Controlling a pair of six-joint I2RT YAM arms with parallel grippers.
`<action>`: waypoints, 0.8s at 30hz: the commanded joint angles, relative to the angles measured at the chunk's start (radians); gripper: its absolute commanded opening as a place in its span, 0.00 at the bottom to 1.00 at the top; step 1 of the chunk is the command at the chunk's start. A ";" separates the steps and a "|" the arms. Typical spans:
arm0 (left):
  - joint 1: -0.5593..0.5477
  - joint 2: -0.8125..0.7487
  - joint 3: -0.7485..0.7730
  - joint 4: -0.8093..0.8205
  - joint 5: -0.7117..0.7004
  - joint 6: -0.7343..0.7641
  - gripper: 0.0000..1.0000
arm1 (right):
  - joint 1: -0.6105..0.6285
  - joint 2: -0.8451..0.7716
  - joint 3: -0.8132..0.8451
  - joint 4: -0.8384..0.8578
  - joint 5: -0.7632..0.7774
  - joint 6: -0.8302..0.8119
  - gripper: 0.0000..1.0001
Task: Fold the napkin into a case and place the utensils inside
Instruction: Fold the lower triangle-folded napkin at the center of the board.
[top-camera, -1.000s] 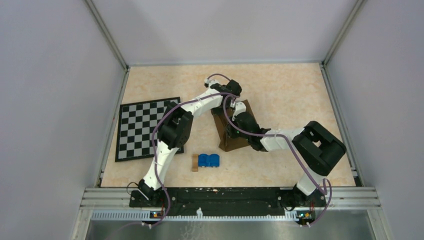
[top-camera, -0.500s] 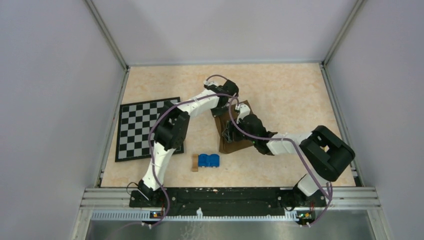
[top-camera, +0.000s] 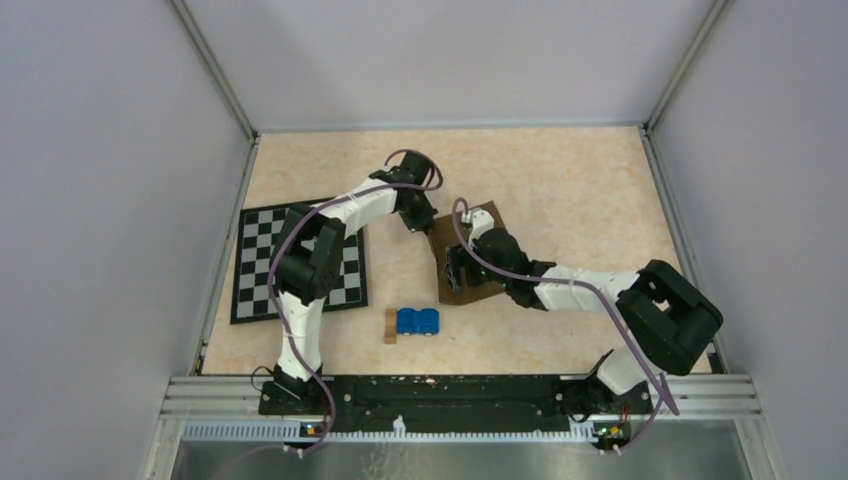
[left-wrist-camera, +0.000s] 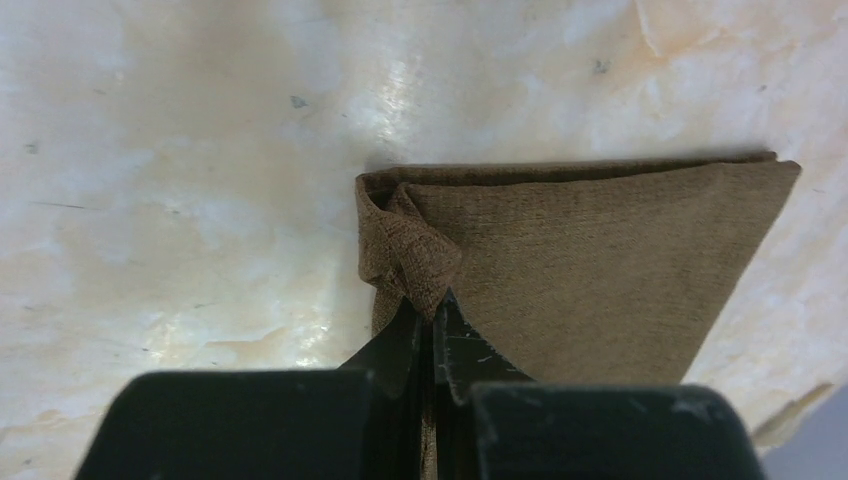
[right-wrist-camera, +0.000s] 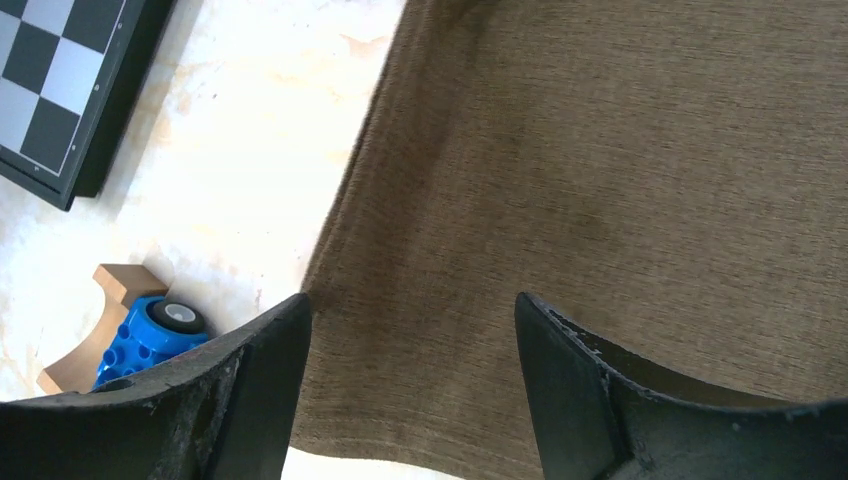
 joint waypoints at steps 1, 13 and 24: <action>0.000 -0.025 -0.004 0.048 0.119 -0.033 0.00 | 0.058 -0.027 0.051 -0.056 0.089 -0.017 0.73; 0.008 -0.030 -0.021 0.035 0.177 -0.045 0.00 | 0.168 0.117 0.204 -0.161 0.352 -0.087 0.69; 0.009 -0.020 -0.026 0.033 0.172 -0.064 0.00 | 0.290 0.207 0.322 -0.295 0.713 -0.077 0.57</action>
